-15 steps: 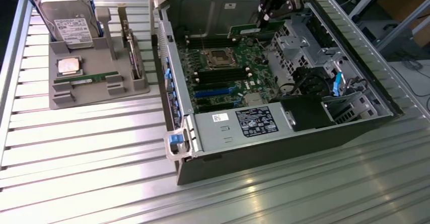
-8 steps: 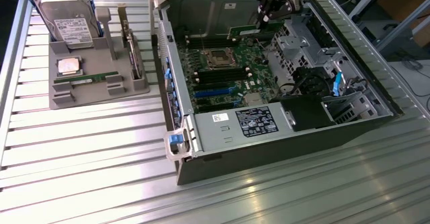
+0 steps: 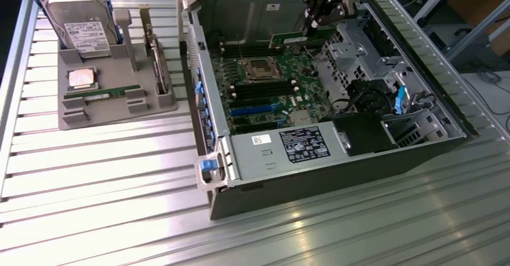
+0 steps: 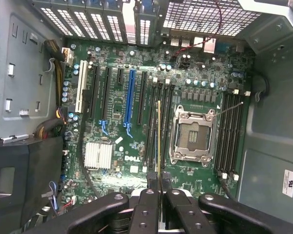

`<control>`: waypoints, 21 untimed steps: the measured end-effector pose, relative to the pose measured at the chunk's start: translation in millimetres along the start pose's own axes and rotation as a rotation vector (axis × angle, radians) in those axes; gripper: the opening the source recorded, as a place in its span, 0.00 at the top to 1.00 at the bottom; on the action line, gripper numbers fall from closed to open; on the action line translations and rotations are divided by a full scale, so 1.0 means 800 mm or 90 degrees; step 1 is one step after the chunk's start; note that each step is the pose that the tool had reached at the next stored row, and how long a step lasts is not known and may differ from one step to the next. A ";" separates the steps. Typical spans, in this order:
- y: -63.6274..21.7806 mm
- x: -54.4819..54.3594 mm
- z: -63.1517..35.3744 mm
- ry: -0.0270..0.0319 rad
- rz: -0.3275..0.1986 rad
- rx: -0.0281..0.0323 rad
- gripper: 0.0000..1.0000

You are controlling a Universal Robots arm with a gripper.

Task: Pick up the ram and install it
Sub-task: 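Insert the ram into the slot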

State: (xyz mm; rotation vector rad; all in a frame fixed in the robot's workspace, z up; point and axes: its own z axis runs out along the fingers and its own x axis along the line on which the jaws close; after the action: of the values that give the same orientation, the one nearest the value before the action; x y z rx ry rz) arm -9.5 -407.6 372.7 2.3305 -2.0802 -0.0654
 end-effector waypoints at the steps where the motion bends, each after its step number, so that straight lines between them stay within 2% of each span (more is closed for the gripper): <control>1: 0.000 0.000 0.000 0.0000 0.000 0.0000 0.88; 21: -0.001 0.000 0.014 0.0000 0.000 0.0000 0.88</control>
State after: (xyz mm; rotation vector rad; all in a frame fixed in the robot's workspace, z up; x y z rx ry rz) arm -9.5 -407.6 361.8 2.3301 -2.0807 -0.0654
